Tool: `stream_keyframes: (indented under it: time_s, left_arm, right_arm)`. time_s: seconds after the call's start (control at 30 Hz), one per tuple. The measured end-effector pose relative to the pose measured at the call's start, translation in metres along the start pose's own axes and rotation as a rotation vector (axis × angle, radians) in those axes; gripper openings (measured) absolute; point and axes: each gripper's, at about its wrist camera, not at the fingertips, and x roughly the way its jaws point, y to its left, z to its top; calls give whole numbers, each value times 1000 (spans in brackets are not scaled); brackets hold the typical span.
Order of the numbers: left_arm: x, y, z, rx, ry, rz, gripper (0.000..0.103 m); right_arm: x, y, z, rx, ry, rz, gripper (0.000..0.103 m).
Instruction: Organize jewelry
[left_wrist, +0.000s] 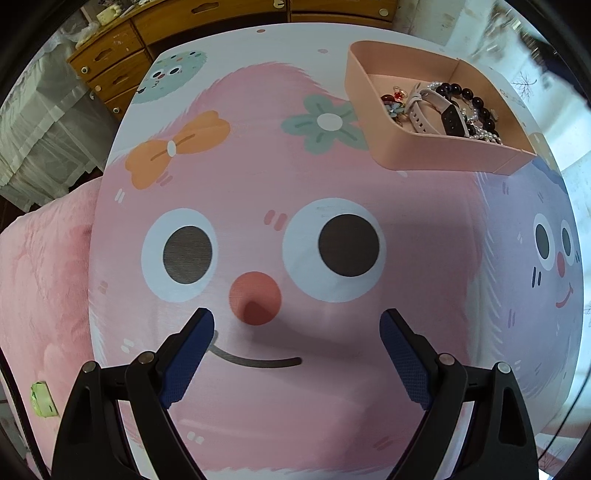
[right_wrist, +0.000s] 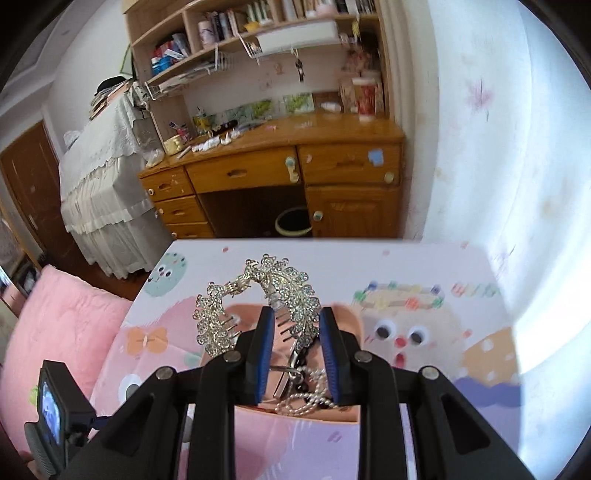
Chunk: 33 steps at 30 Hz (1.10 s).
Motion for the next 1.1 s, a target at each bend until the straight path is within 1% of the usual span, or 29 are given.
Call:
stream_keyframes:
  time_s: [0.13,0.27,0.4,0.43,0.47,0.53,0.6,0.67,0.73,0.77,0.8,0.9,0.93,0.97,1.03,1.07,1.1]
  left_arm:
    - [-2,-9,1,-3,-1,-4,90]
    - [-2,-17,1,-2,0,-15,90]
    - [-3,-19,-1,13,5,-22,90]
    - [-4,-20,-2,18,4,-24,90]
    - [-5,-20,-2,25,2,-29,90]
    - [-8,-20,-2,35,-5,-34,90]
    - [-10,-19,-3,44,-12,-41,90]
    - [-11,-17,-4,58,-20,-53,90]
    - [-13,-14,-7,73,-32,-60,90]
    - [-14,-11,-9,84,-41,-50,90]
    - [-13,-8,-10,90,-46,-24,90]
    - [-14,10,-22,99,-43,87,90]
    - [-15,21,-30,83,-33,118,90]
    - [-16,34,-40,64,-16,134,90]
    - [-16,57,-57,38,35,157,90]
    - [-16,66,-63,31,55,170,90]
    - [-18,75,-71,25,73,188,90]
  right_arm:
    - [39,-11,-17,29,122,-19,25]
    - [53,-16,-27,49,174,-23,26]
    - [54,-16,-28,43,187,-26,27]
    - [53,-16,-27,47,189,-22,31]
    - [51,-17,-25,49,190,-23,43]
    - [44,-15,-24,48,168,-41,56]
    - [36,-12,-25,43,148,-58,59]
    - [30,-9,-28,44,143,-80,65]
    - [24,-6,-37,48,145,-112,68]
    - [23,-6,-41,48,149,-124,69]
    - [20,-4,-47,50,159,-142,69]
    - [10,2,-68,80,199,-196,72]
    - [4,4,-77,117,231,-215,76]
    - [-3,6,-86,158,254,-219,83]
    - [-17,9,-108,231,295,-201,91]
    - [-27,13,-125,265,322,-187,94]
    - [-33,17,-138,287,353,-187,95]
